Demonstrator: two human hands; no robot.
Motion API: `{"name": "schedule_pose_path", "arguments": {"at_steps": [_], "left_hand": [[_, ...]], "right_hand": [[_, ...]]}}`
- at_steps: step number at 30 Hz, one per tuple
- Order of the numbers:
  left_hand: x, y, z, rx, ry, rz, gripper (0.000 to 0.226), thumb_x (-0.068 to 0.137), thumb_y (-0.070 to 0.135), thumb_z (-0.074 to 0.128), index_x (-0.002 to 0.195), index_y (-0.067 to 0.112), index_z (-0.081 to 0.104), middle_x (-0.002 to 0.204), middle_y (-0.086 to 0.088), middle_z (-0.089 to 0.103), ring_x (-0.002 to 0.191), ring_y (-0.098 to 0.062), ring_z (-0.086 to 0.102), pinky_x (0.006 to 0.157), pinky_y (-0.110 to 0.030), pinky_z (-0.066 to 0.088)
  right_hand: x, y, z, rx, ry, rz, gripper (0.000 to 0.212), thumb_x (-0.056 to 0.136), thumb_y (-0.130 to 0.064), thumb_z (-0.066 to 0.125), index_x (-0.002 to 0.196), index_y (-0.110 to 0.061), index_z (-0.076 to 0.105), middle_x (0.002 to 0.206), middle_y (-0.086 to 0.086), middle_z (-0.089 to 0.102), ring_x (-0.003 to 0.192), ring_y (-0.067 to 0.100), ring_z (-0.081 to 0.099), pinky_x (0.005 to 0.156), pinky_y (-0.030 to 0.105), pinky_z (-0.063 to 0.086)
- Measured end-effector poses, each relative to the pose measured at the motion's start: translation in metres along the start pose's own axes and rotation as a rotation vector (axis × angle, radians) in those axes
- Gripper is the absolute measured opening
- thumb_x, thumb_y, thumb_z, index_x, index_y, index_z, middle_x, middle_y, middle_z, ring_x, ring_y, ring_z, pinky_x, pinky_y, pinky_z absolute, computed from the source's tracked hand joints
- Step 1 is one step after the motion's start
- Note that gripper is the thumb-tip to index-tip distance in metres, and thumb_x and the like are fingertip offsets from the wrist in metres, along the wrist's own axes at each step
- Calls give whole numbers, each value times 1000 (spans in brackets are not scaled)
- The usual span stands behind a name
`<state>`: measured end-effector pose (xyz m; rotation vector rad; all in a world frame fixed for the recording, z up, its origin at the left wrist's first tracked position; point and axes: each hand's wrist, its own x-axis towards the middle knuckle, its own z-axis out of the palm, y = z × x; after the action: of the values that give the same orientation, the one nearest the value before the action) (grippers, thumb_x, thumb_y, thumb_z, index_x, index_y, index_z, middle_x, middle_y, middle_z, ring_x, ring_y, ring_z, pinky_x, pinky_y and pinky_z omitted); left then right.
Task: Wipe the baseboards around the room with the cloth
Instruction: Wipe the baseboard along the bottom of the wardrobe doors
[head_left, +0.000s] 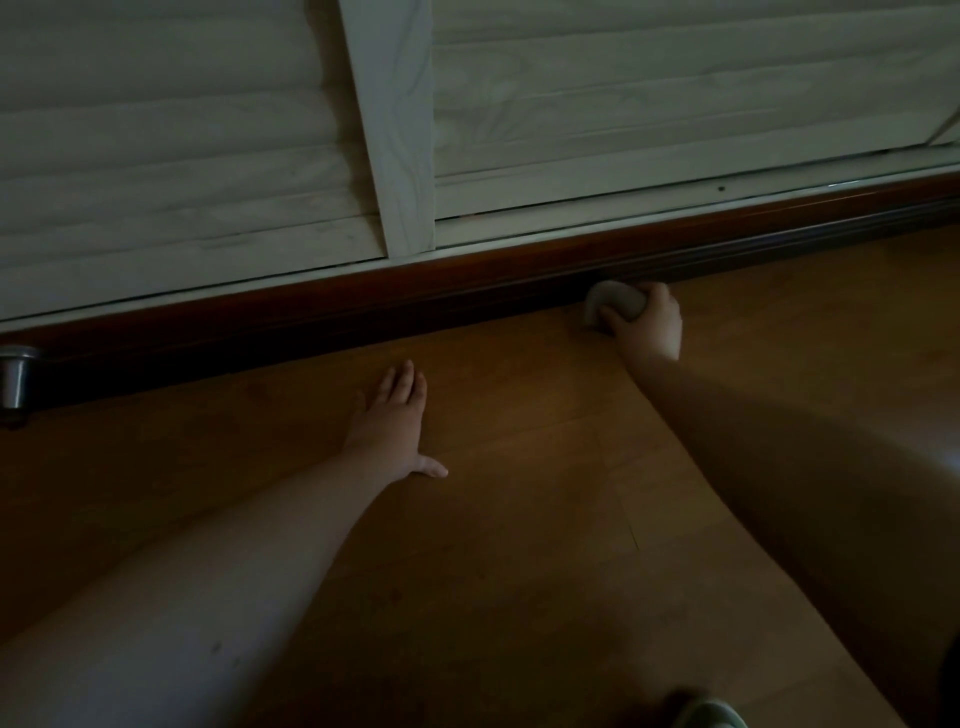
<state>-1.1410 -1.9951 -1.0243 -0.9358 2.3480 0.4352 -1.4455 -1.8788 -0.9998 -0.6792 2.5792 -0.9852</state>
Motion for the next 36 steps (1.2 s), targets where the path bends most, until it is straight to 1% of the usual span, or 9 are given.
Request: {"name": "schedule_pose_path", "arguments": {"at_steps": [3,7,12,17,22,27,30,33,36], "left_hand": [[0,0,-1,5,-6,1,135,70,68,73,155,15,-17,160,-5,-31,149,-26,-22,122,-55,2],[1,0,0,11,1,1,136,69,69,73,155,14,-17,161,-6,-29,149,-27,-21,122,-54,3],[-1,2,-2,21,0,-5,134,71,68,72,155,14,-17,161,-7,-28,150,-28,-19,122,-54,5],[0,4,-2,27,-6,-11,134,72,68,72,154,14,-19,160,-7,-31,149,-28,-22,122,-52,4],[-1,1,0,-14,18,9,134,71,66,74,155,14,-18,160,-6,-30,149,-28,-20,122,-53,5],[-3,2,-1,-1,12,7,133,71,66,73,155,15,-17,160,-7,-29,149,-28,-21,122,-53,3],[-3,3,-2,-11,8,1,133,71,65,74,155,15,-17,160,-7,-30,149,-27,-21,122,-54,5],[-3,4,-3,-16,4,-2,133,71,62,76,155,15,-16,160,-7,-29,149,-28,-20,122,-54,7],[-4,7,-6,-5,-7,-9,133,71,62,76,155,14,-15,160,-7,-28,149,-28,-20,122,-53,11]], "right_hand": [[-31,-23,27,43,-61,-102,55,84,-24,75,131,-14,48,132,9,48,118,23,51,95,28,42],[-65,-64,64,99,-150,-270,55,85,-26,75,132,-17,49,129,6,49,109,9,46,88,21,39],[-85,-92,85,212,-144,-242,50,86,-23,73,129,-16,49,128,5,47,111,14,51,90,23,44],[-85,-95,85,174,-208,-383,50,84,-25,76,127,-16,53,124,5,51,107,11,50,85,16,42],[-58,-91,63,159,-163,-348,46,85,-24,75,125,-18,54,123,2,52,106,7,48,83,12,38],[-23,-61,23,67,-98,-269,47,86,-22,73,127,-18,51,127,4,51,108,8,47,88,21,41],[-1,-42,-2,47,-1,-127,49,89,-16,69,132,-16,46,134,7,45,117,17,50,95,25,41],[18,-21,-30,84,140,126,51,90,-13,67,134,-15,42,139,10,39,124,29,50,102,37,46],[19,-3,-46,48,133,169,50,90,-13,66,134,-14,42,140,12,38,123,32,50,102,42,46]]}}
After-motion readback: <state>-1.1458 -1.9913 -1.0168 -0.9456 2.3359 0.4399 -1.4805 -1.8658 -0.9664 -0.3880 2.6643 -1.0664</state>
